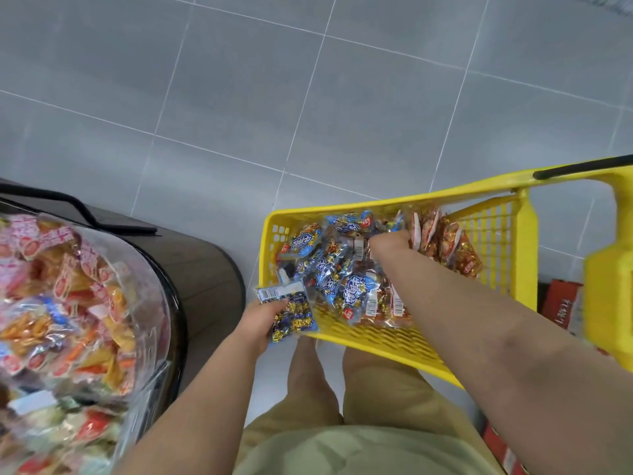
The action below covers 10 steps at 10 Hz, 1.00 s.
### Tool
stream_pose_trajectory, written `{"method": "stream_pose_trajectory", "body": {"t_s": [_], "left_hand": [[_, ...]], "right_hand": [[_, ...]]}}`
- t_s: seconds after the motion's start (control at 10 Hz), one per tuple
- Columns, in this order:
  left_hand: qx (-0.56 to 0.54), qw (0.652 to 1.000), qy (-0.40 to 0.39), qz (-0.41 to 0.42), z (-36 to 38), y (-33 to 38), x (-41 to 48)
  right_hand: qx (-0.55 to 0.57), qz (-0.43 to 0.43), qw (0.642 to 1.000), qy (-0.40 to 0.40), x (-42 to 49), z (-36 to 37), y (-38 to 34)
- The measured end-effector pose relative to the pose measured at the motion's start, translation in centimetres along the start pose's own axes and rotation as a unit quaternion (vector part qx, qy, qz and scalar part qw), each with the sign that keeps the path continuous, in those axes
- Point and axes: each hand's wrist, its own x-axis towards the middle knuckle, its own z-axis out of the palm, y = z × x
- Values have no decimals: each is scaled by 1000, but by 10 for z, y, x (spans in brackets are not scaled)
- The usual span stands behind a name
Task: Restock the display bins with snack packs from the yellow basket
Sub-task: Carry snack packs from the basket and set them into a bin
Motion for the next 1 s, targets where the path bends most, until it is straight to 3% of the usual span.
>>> {"method": "stream_pose_trajectory", "body": {"t_s": [0.1,0.2,0.3,0.4,0.5,0.6,0.8,0.9,1.0], "left_hand": [[3,1000,12,0,3,-2,-3],[9,1000,5,-14,10,2,-9],[-2,1000,-13,-8,17,12,-11],[33,998,-45,3,26,23,-14],[52,996,-72,7,35,30,-16],[54,991,-119,-4,40,33,-25],[-25,990,-125,52,32,23,-33],[-73,995,-66,30,18,20,-27],[-81,996,-39,15,0,11,-23]], "right_hand": [[-601,-183,778,-9,3,-16,15],[-22,-29,998,-56,-16,-32,32],[89,-65,993,-29,-25,-54,54],[29,-42,996,-70,-36,-63,72],[-96,-87,975,-182,-51,-50,82],[-121,-93,962,-227,-62,-32,79],[-283,-132,905,-289,-60,-2,55],[-99,-85,982,-136,-23,5,24],[-15,-56,994,-93,12,6,6]]}}
